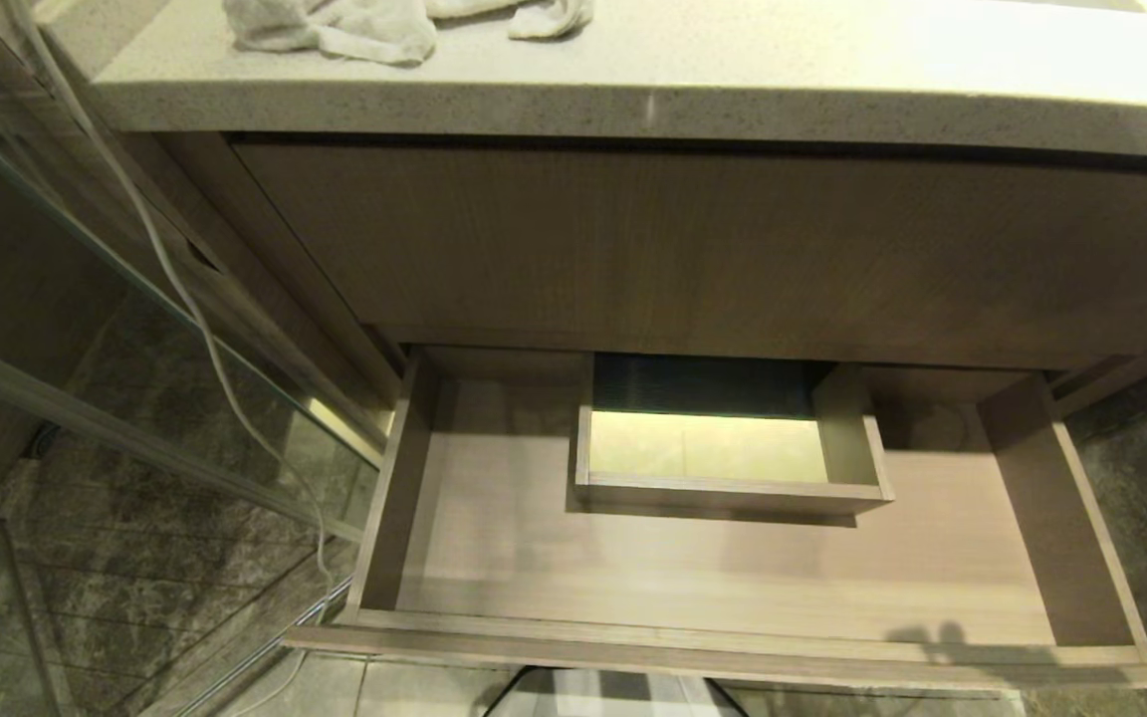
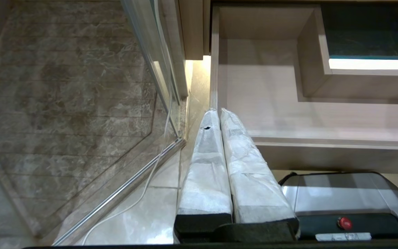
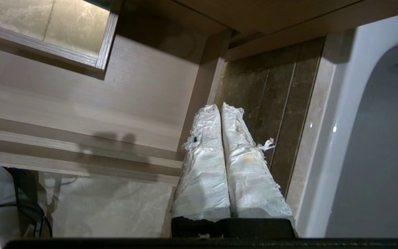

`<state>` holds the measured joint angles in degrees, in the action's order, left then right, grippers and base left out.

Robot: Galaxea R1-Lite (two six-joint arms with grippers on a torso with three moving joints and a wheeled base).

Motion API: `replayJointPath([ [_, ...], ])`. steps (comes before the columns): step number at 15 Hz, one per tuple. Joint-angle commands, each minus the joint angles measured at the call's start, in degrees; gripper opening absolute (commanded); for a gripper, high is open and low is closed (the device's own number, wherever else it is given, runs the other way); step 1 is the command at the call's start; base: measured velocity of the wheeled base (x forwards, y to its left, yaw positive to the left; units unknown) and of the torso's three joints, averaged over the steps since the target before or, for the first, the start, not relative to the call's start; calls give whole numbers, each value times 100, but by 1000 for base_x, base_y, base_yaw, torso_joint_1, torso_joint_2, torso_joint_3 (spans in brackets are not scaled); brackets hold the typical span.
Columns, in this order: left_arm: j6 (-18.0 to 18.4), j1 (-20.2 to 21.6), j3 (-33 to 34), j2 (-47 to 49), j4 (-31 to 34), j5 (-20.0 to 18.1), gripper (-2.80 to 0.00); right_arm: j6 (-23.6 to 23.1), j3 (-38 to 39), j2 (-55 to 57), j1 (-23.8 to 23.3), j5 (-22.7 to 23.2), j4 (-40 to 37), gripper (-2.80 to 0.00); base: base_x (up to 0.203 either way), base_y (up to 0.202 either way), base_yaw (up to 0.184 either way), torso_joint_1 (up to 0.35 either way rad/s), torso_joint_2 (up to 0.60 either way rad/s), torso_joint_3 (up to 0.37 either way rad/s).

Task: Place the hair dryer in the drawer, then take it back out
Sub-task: Close the drawer

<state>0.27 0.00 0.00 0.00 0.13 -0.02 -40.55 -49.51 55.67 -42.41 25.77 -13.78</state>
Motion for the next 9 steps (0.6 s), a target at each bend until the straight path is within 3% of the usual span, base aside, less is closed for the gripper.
replayJointPath([
  [1, 0, 0, 9, 0, -5, 2, -280, -24, 20, -3, -3, 15, -7, -280, 0, 0, 0, -298, 493, 190],
  [6, 0, 0, 9, 0, -5, 2, -280, -24, 99, -92, 5, 15, 104, -280, 0, 0, 0, -302, 447, 152],
  [9, 0, 0, 9, 0, -5, 2, -280, -32, 153, -115, 5, -4, 81, -280, 0, 0, 0, -162, 370, 204],
])
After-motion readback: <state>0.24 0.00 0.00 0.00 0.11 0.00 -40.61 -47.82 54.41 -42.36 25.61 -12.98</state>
